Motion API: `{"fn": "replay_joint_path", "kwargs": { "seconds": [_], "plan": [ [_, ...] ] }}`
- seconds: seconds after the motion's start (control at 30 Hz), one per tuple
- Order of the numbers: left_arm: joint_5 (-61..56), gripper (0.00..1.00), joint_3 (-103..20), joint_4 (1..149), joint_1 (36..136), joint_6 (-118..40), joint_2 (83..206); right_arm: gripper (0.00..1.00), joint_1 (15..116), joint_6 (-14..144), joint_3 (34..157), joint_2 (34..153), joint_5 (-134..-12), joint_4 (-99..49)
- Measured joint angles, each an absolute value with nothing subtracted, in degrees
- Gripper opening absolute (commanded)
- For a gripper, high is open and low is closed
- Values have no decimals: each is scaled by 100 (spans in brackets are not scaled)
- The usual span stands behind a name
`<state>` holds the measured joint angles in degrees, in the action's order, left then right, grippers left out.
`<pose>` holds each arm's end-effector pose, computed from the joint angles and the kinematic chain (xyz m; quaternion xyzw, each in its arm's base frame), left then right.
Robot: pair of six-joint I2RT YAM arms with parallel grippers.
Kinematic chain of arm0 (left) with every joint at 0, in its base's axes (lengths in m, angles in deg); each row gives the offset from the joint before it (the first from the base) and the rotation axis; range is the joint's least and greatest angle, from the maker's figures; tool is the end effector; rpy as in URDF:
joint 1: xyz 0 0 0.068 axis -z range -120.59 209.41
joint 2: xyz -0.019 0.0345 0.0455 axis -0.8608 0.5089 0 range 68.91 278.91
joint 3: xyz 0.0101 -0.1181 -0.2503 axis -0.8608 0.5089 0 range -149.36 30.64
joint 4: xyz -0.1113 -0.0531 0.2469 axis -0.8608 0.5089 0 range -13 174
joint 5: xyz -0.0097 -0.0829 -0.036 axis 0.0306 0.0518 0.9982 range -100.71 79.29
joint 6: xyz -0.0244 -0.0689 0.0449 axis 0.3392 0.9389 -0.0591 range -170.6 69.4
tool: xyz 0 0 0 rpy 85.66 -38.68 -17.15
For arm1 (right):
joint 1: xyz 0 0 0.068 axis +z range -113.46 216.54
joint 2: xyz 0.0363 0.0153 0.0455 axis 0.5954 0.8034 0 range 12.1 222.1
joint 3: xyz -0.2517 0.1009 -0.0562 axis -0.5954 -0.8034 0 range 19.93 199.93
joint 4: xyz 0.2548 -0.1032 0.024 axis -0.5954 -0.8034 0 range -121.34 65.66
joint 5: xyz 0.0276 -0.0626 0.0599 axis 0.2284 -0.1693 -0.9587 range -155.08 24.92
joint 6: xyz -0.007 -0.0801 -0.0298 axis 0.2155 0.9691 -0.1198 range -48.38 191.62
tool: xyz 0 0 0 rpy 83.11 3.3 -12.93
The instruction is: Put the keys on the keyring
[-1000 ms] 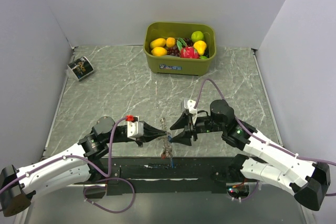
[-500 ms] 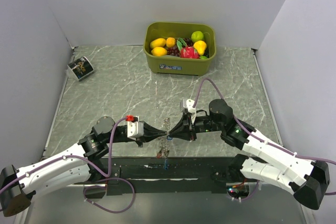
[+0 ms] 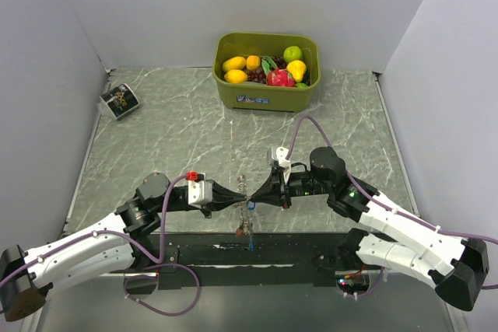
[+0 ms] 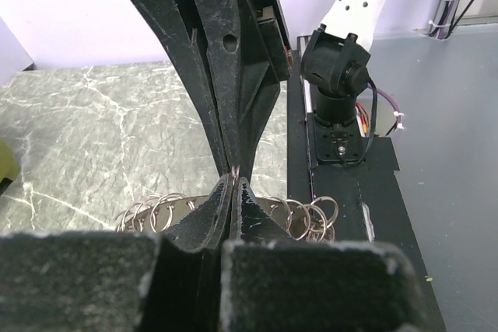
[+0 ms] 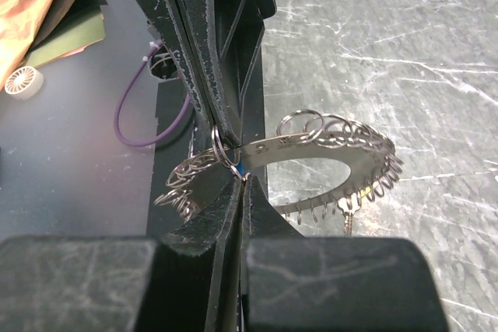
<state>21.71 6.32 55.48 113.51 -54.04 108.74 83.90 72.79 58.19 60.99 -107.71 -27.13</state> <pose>0.0951 -0.2004 0.2879 0.4911 0.4633 -0.4741 0.5652 0.1227 0.2089 0.2965 -0.5058 0.5741 0.4888 0.4191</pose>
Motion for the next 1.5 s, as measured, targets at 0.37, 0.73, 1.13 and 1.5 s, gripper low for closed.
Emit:
{"fn": "replay_joint_path", "kwargs": {
  "seconds": [0.37, 0.73, 1.13, 1.5],
  "plan": [
    [2250, 1, 632, 5546, 11351, -5446, 10846, 0, 8390, 7325, 5821, 6110, -10758, -2728],
    [2355, 1, 632, 5546, 11349, -5450, 10850, 0, 8390, 7357, 5828, 6188, -10786, -2704],
    [2401, 1, 715, 5415, 11338, -5450, 10929, 3, 8390, 7322, 5850, 6337, -10806, -2750],
    [2397, 1, 728, 5402, 11338, -5470, 10936, 16, 8392, 7395, 5858, 6335, -10773, -2800]
  ]
}}
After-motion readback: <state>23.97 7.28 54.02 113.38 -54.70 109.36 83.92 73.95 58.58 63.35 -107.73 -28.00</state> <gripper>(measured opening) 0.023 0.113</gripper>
